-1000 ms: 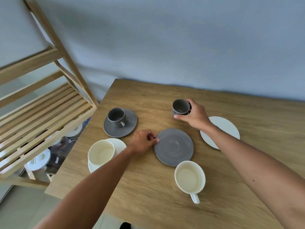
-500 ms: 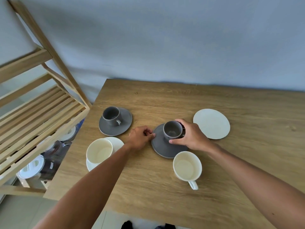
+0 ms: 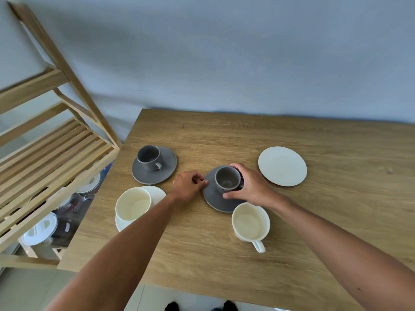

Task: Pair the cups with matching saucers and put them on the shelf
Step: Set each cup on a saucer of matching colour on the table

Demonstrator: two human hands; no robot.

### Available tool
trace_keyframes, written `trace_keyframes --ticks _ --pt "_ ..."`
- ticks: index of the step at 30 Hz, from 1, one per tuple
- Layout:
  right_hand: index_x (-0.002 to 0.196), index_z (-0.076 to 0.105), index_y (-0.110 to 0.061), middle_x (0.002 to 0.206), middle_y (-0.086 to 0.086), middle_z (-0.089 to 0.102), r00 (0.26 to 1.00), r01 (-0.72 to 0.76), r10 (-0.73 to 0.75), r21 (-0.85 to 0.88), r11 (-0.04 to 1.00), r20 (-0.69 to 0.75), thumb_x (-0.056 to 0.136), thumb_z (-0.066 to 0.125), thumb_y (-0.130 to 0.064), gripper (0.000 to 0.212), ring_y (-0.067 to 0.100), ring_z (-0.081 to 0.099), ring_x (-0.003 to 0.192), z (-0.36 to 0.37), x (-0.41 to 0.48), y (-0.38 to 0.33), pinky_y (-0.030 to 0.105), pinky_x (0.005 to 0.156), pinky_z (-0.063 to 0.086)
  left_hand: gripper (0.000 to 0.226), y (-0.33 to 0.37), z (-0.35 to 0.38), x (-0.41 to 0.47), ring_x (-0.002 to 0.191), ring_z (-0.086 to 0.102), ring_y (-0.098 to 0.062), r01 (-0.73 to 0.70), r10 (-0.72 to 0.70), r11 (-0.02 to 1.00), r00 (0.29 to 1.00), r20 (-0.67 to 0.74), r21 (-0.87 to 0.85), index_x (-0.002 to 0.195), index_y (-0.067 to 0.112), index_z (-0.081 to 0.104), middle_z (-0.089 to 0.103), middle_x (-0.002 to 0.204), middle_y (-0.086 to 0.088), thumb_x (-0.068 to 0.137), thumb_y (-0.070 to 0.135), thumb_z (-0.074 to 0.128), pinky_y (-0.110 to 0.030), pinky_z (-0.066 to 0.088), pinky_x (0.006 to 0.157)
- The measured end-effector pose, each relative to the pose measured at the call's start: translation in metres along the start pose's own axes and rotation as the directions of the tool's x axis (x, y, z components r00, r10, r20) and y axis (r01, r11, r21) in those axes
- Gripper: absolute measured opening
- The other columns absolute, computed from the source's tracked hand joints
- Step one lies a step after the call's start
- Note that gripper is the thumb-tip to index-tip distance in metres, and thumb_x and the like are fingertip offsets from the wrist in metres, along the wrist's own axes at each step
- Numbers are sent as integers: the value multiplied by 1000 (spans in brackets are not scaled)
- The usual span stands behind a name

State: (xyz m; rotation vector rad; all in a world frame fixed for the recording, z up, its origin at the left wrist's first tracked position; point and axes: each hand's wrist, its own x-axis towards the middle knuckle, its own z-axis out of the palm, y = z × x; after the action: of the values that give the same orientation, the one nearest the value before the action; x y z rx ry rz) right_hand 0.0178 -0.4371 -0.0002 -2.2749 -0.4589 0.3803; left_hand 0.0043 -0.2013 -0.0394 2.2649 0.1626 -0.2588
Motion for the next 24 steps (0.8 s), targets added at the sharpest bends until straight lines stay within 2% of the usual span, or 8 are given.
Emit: trace_keyframes --ticks 3,7,11,15,18,21,24 --pt "150 31 -25 144 -6 50 999 -42 42 49 998 15 58 89 -54 113 11 49 130 -5 -7 -1 27 104 42 22 2 -2 -2 84 62 -10 -5 5 1000 1000 -3 10 100 20 70 69 90 5 87 37 68 -28 52 78" --pt "151 28 -29 147 -5 49 996 -83 85 68 994 -28 54 85 -65 118 11 46 134 -19 -24 1 33 109 40 24 7 -8 0 91 64 -13 -50 52 998 998 -38 44 103 17 69 70 96 1 90 37 64 -26 53 81" --pt "152 29 -25 148 -4 48 991 -116 121 83 990 -59 56 86 -61 117 7 44 135 -32 -49 2 27 110 37 23 21 -12 12 92 64 -12 -103 105 993 993 -44 60 103 17 68 70 96 2 90 37 64 -30 55 84" --pt "151 29 -27 149 -6 47 979 -177 187 118 977 -78 52 84 -67 120 2 42 135 -35 -78 1 29 113 35 21 44 -11 37 91 64 -9 -149 149 987 989 5 64 101 24 67 70 94 8 89 42 65 -29 55 84" --pt "150 30 -30 149 -9 46 960 -239 258 161 958 -110 51 84 -68 119 -1 41 135 -29 -100 3 29 113 36 21 64 -3 60 89 65 -12 -223 219 973 973 69 56 100 20 68 71 94 4 89 37 67 -26 53 81" --pt "152 27 -32 151 -16 40 937 -310 325 125 943 -128 53 82 -70 119 0 36 138 -17 -120 0 26 111 32 14 82 11 81 83 64 -12 -294 289 955 952 101 40 94 17 70 71 87 4 87 30 70 -16 47 72" --pt "151 24 -32 153 -16 37 914 -367 376 83 926 -151 51 77 -77 123 4 34 140 0 -134 -1 31 113 32 18 96 29 100 82 62 -7 -347 334 937 924 188 45 97 16 70 69 86 6 86 30 71 -18 47 74"
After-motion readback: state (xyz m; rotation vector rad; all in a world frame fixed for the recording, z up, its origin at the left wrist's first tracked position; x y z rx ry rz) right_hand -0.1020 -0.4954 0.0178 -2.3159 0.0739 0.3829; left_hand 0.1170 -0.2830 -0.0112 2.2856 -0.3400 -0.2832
